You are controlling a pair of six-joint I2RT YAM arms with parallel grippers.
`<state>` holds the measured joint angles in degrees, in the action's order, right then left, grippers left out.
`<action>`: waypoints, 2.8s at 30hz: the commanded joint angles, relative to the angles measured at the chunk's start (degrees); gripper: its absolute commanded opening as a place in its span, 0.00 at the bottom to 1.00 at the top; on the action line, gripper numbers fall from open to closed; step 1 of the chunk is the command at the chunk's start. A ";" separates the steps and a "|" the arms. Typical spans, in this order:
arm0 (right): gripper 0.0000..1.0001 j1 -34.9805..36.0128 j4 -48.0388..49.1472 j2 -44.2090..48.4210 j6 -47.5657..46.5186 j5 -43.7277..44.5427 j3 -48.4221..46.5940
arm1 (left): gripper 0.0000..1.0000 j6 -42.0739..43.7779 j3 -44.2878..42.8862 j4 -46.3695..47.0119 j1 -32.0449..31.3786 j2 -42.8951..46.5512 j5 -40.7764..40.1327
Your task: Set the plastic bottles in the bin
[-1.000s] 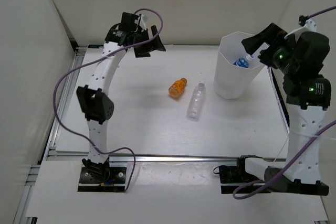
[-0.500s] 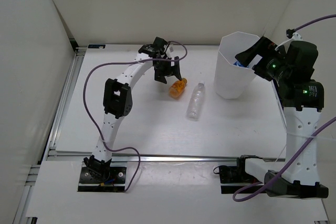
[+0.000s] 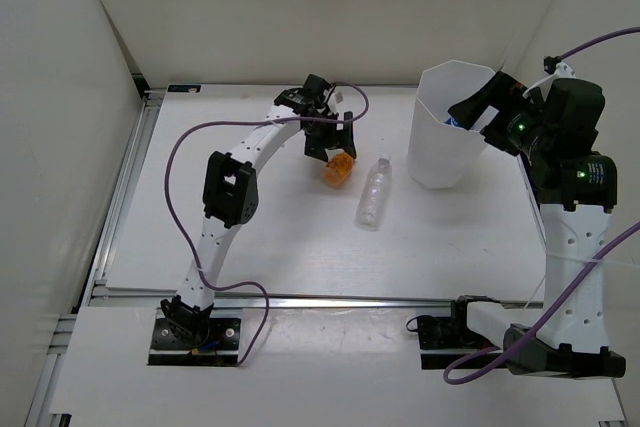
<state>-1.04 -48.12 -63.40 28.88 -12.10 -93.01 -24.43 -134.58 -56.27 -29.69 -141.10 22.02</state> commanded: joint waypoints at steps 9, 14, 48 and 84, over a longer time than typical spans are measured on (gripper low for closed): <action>1.00 -0.02 -0.13 0.64 -1.81 1.99 -1.47 | 0.78 0.78 5.47 1.43 -0.89 -2.16 7.33; 1.00 -0.02 -0.13 1.17 -1.81 2.69 -0.33 | 0.60 0.26 8.10 2.04 -0.89 -1.64 9.88; 1.00 -0.02 -23.07 8.11 9.26 -21.90 -29.16 | 0.30 -37.28 -11.84 63.04 -9.50 6.63 7.34; 0.99 -0.02 -17.98 1.70 2.49 -42.22 -32.85 | 1.00 -20.76 -4.90 46.19 -11.62 15.32 2.58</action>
<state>-1.06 -71.13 -62.19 31.92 -52.90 -127.28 -49.67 -140.22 -5.26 -42.85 -135.61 23.29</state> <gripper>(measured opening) 0.994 0.998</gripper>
